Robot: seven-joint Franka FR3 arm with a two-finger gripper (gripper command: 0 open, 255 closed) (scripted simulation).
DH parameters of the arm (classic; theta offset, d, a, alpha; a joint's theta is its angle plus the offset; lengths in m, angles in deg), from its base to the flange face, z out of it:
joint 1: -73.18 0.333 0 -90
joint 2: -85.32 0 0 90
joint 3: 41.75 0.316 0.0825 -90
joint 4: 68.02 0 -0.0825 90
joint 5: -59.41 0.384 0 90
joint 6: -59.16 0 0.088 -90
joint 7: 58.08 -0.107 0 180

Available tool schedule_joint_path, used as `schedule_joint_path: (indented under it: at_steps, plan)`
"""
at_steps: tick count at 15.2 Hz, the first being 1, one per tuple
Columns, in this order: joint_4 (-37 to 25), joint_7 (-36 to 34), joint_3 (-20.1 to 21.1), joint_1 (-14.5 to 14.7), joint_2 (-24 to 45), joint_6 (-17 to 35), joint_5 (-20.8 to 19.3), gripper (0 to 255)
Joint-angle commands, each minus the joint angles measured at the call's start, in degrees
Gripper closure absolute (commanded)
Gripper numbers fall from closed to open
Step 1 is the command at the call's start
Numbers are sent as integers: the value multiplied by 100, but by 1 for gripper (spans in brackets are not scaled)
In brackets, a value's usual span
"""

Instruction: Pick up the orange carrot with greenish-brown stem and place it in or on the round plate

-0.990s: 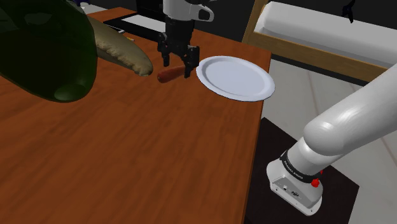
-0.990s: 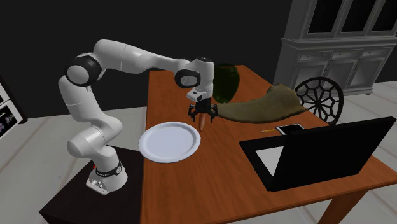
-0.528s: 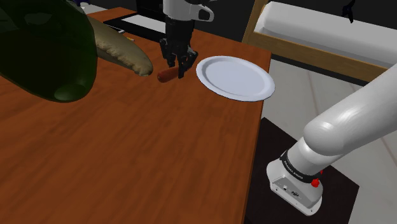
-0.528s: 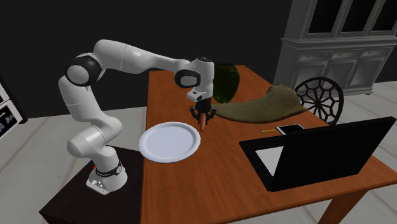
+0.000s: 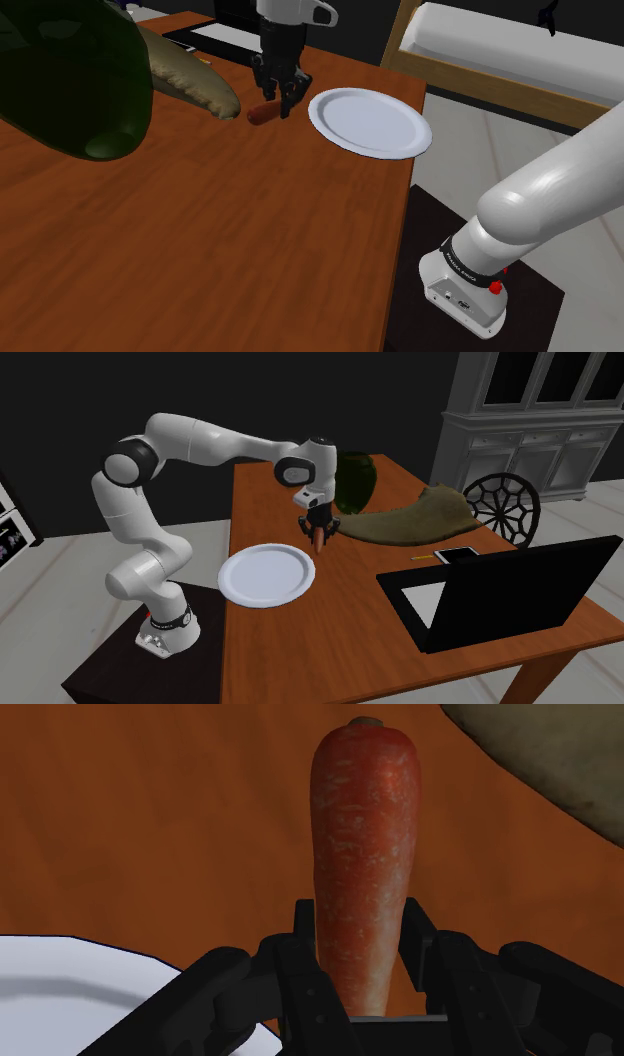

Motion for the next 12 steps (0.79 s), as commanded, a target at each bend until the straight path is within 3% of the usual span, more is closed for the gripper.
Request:
schedule_joint_path:
  at_steps: [1,12]
  plan:
    - [-132,-3,-11,-4,-15,-144,1,255]
    - [-957,-41,-65,-34,-39,-989,-17,255]
